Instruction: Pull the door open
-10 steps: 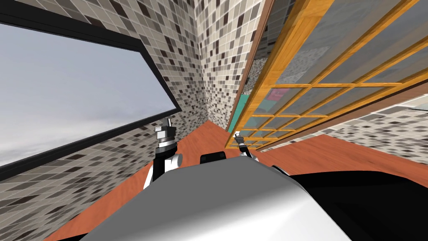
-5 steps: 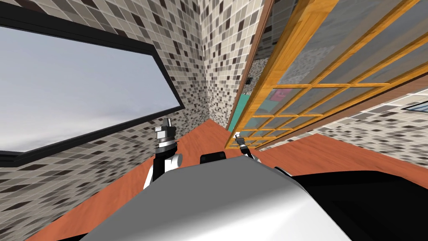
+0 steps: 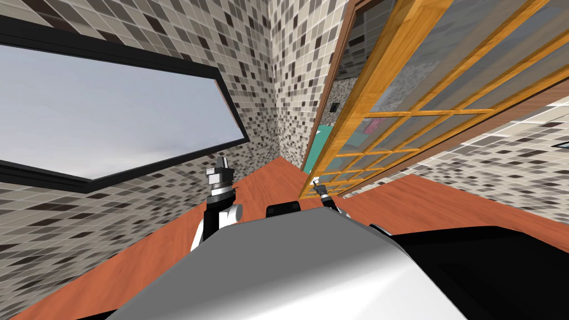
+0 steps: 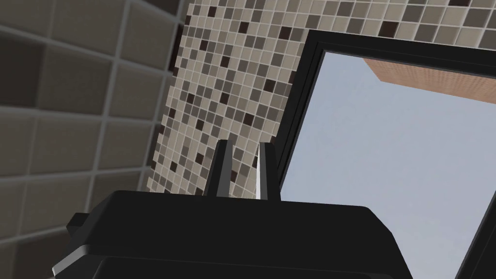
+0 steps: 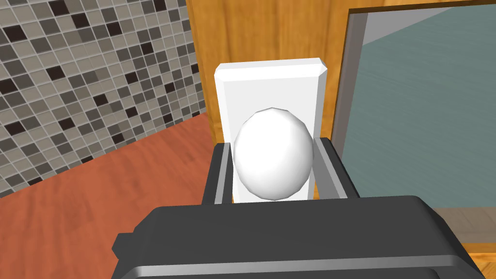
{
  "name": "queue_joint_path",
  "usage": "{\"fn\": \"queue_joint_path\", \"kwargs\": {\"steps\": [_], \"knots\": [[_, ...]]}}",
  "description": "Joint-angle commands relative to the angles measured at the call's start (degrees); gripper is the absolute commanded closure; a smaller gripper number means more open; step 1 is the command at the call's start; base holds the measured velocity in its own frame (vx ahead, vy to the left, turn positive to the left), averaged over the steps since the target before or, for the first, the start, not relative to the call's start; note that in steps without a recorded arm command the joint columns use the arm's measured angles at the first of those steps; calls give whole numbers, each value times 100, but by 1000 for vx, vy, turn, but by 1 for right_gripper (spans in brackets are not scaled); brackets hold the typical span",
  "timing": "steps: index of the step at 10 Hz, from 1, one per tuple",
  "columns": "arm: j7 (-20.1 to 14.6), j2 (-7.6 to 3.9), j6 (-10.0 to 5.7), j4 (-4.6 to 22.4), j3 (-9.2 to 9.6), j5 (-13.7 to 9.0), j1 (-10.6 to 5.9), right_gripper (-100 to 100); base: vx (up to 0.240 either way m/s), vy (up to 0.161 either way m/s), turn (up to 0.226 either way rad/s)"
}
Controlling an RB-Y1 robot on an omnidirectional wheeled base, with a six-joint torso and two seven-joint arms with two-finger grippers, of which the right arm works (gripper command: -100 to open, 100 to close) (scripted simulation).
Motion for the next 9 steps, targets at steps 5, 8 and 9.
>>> {"fn": "queue_joint_path", "kwargs": {"steps": [5, 8, 9], "knots": [[-192, -136, -265, 59, 162, 85, 103, 100, -154, -33, 102], [-292, -213, -450, 137, 238, 114, 146, 100, -211, -84, 148], [-326, -240, -514, 165, 264, 124, 161, 100, -224, -60, 143]]}}
